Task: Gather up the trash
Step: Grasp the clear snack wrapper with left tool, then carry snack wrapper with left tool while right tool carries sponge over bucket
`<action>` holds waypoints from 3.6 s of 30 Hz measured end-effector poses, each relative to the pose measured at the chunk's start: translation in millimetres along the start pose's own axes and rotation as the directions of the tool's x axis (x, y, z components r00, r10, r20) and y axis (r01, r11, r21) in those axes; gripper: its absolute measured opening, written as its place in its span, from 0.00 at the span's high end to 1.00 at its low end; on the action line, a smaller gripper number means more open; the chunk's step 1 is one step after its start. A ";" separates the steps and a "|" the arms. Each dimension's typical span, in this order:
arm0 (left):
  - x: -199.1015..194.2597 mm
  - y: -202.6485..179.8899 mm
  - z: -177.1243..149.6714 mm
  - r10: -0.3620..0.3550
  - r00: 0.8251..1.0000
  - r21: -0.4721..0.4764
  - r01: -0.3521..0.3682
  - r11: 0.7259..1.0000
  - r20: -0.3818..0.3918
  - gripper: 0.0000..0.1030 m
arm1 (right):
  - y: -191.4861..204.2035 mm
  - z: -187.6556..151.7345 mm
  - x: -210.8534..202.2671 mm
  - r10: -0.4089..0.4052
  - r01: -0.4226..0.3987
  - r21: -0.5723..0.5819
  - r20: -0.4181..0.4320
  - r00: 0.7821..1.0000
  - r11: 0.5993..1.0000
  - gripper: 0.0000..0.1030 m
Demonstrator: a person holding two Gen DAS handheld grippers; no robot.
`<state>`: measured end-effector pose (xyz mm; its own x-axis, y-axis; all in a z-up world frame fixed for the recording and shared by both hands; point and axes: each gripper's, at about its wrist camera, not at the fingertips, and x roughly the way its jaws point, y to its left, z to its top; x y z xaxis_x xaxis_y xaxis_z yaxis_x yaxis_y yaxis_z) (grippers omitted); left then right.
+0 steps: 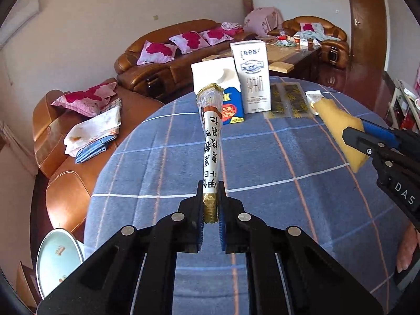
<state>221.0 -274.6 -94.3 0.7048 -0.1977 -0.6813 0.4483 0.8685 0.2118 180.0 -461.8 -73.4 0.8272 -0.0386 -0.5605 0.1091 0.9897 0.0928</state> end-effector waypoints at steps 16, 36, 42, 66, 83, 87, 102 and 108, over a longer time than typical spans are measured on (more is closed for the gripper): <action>-48.6 85.1 -56.9 0.138 0.990 -0.088 -0.137 0.987 0.001 0.91 | 115.5 -9.0 -9.7 0.117 -0.106 -0.178 0.055 0.992 0.978 0.76; -87.6 159.6 -98.9 0.266 0.964 -0.184 -0.261 0.948 0.001 0.92 | 215.7 -10.9 -10.6 0.215 -0.180 -0.339 0.068 0.974 0.923 0.76; -91.7 177.1 -108.5 0.294 0.956 -0.210 -0.290 0.934 -0.013 0.92 | 236.2 -11.1 -11.1 0.251 -0.209 -0.375 0.068 0.965 0.903 0.76; -102.6 222.3 -133.8 0.387 0.920 -0.247 -0.391 0.887 -0.067 0.92 | 296.0 -14.0 -6.5 0.369 -0.306 -0.468 0.047 0.928 0.829 0.76; -105.3 230.6 -139.7 0.432 0.897 -0.260 -0.442 0.859 -0.097 0.92 | 313.0 -11.7 -4.3 0.424 -0.353 -0.499 0.032 0.905 0.791 0.76; -104.1 235.0 -141.7 0.448 0.887 -0.260 -0.461 0.848 -0.113 0.92 | 315.9 -9.5 -2.9 0.437 -0.365 -0.503 0.029 0.899 0.784 0.76; -104.7 252.0 -152.6 0.477 0.866 -0.262 -0.499 0.826 -0.146 0.91 | 337.5 -8.9 -3.3 0.487 -0.407 -0.534 0.010 0.873 0.741 0.76; -105.3 255.2 -153.0 0.488 0.860 -0.262 -0.511 0.819 -0.152 0.91 | 338.2 -11.3 -1.6 0.500 -0.418 -0.547 0.001 0.866 0.725 0.76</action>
<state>177.1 37.4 -75.8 0.7412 0.3225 -0.5887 -0.1368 0.9312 0.3379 209.3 -125.4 -50.3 0.7716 0.4611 -0.4382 -0.5680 0.8096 -0.1483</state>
